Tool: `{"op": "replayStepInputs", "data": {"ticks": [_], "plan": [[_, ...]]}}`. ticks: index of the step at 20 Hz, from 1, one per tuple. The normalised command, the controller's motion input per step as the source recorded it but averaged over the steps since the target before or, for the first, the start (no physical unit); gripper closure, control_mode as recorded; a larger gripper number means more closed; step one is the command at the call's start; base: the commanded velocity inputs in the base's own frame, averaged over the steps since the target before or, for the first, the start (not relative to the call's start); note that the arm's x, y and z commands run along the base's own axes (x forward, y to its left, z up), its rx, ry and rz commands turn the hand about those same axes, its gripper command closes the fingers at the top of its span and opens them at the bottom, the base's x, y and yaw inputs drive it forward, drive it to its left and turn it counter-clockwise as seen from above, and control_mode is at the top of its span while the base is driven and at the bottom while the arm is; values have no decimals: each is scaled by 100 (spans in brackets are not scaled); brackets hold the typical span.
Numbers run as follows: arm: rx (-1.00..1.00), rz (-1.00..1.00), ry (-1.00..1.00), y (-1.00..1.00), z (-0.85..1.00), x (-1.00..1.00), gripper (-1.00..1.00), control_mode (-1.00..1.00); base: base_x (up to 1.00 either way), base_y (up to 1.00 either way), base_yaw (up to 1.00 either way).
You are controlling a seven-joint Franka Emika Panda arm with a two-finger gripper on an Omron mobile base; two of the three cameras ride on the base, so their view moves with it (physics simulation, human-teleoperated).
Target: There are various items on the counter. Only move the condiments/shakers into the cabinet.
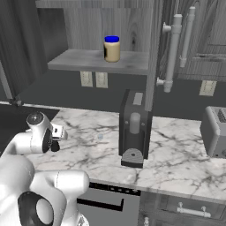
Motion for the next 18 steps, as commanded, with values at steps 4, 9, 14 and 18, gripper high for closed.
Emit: {"op": "replayStepInputs", "data": {"ticks": [4, 9, 14, 18], "plan": [[0, 0, 0, 0, -11, 10, -100, -100, 0, 0, 0], [0, 0, 0, 0, -11, 12, -100, -100, 0, 0, 0], [0, 0, 0, 1, -8, 8, -100, -100, 0, 0, 0], [0, 0, 0, 5, -6, 6, -100, -100, 0, 0, 0]]}}
